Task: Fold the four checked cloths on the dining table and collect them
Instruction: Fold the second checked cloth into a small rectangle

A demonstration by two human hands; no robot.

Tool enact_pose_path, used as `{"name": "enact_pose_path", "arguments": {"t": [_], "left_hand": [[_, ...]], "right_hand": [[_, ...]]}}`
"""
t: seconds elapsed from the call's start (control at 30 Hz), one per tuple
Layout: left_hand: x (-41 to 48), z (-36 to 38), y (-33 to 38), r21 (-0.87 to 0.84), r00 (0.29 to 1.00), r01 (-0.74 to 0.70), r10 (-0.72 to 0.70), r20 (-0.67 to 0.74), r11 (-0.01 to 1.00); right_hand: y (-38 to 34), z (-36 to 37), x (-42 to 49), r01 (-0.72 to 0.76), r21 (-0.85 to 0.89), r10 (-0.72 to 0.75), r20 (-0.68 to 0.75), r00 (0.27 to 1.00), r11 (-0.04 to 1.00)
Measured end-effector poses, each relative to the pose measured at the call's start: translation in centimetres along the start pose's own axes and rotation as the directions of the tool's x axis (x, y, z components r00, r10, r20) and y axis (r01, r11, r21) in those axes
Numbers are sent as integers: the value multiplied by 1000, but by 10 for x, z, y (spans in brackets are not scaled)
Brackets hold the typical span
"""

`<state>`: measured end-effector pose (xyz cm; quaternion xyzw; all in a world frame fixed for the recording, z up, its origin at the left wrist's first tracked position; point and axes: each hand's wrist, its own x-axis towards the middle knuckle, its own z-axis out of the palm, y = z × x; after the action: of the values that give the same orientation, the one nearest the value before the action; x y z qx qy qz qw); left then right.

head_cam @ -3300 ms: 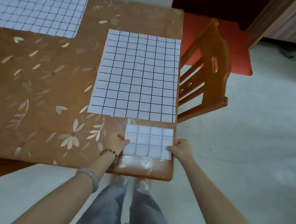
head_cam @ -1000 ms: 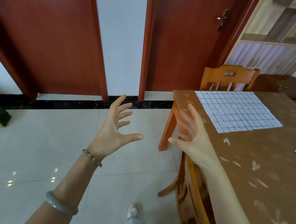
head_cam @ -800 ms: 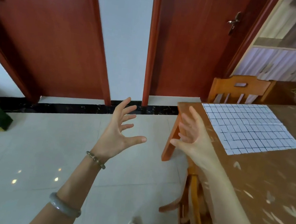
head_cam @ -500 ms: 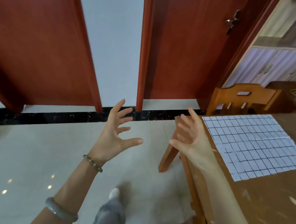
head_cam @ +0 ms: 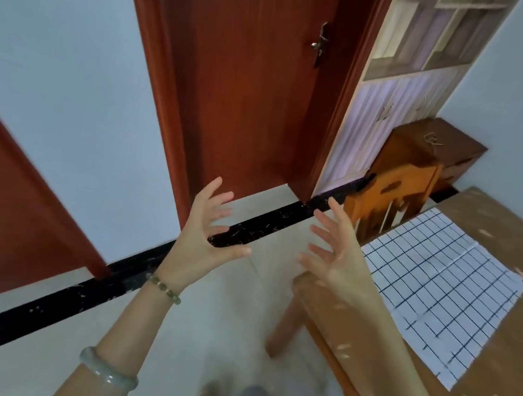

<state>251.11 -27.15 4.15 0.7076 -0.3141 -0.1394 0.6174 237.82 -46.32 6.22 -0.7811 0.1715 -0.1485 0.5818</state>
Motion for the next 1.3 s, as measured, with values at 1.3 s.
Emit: {"name": "enact_pose_path", "arguments": {"t": [1.3], "left_hand": [[622, 225, -110, -176, 502, -52, 178, 846, 983]], "right_hand": [[109, -174, 388, -295, 140, 280, -812, 512, 945]]}}
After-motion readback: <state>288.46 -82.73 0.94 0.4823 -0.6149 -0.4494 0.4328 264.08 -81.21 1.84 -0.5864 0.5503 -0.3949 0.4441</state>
